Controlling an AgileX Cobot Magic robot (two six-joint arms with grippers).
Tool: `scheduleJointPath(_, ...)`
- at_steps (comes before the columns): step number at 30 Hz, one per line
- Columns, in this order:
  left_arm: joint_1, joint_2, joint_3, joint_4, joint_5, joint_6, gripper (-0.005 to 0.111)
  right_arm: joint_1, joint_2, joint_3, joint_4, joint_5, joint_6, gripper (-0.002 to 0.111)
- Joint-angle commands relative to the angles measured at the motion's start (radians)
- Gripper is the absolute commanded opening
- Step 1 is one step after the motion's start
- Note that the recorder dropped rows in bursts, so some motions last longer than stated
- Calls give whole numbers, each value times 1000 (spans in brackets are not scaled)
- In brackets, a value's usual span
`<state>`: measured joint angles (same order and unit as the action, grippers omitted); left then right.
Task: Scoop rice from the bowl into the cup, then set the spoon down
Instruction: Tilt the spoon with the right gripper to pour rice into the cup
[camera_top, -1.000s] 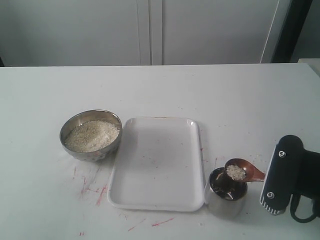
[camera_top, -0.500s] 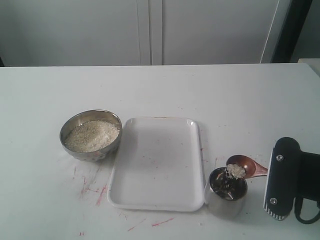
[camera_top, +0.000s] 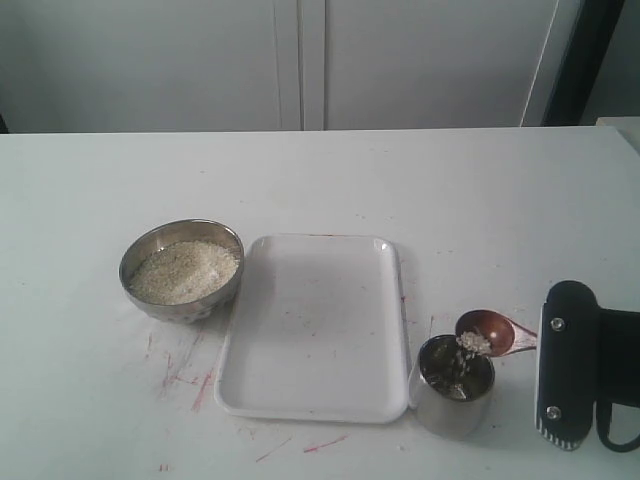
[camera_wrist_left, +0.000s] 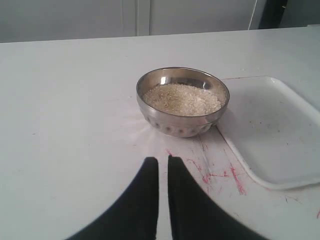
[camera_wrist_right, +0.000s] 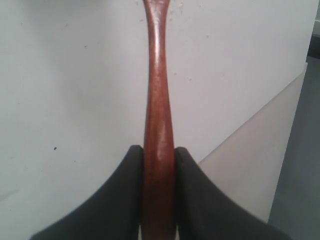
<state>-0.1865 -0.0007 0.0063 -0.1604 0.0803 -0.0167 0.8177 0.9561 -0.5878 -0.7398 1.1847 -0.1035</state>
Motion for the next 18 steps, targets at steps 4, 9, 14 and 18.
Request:
scheduleJointPath(4, -1, 1, -6, -10, -4, -2, 14, 1, -1, 1, -57, 2, -36, 0)
scheduleJointPath(9, -1, 1, -6, -10, -4, -2, 14, 1, -1, 1, -75, -3, -80, 0)
scheduleJointPath(14, -1, 1, -6, -10, -4, -2, 14, 1, -1, 1, -80, -8, -111, 0)
scheduleJointPath(18, -1, 1, -6, -10, -4, -2, 14, 1, -1, 1, -101, -13, -155, 0)
